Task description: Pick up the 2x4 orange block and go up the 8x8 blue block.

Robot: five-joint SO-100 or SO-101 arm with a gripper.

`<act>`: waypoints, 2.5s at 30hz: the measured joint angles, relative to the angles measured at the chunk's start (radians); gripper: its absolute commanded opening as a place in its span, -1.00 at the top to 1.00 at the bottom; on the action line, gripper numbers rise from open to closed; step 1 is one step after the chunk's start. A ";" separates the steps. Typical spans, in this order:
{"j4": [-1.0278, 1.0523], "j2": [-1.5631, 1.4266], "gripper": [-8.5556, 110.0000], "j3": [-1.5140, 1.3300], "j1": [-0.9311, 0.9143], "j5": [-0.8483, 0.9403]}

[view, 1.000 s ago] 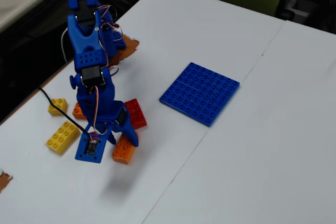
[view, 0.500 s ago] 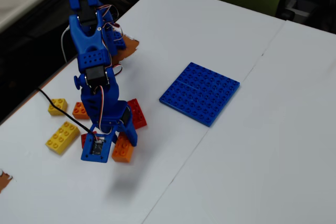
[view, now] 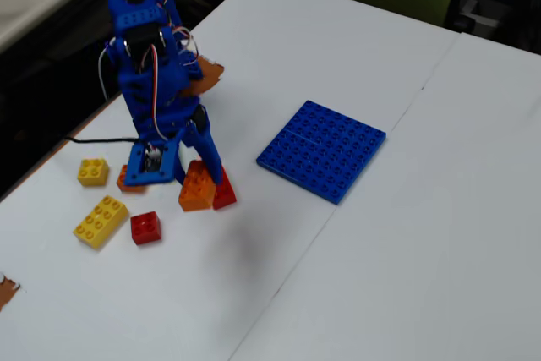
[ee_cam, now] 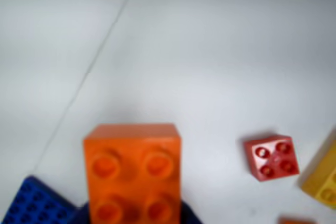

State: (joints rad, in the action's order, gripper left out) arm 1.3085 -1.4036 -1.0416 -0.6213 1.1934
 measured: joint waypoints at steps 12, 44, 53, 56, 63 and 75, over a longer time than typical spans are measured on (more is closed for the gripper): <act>0.374 -0.261 0.86 0.259 0.127 0.225; 0.434 0.301 0.85 0.655 0.652 0.170; 0.385 0.371 0.85 0.655 0.644 0.279; 0.367 0.393 0.85 0.655 0.635 0.291; 0.382 0.405 0.85 0.653 0.603 0.342; 0.422 0.405 0.85 0.653 0.586 0.344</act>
State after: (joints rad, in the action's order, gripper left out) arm 1.7303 -0.9986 -0.3881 -0.0353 1.5370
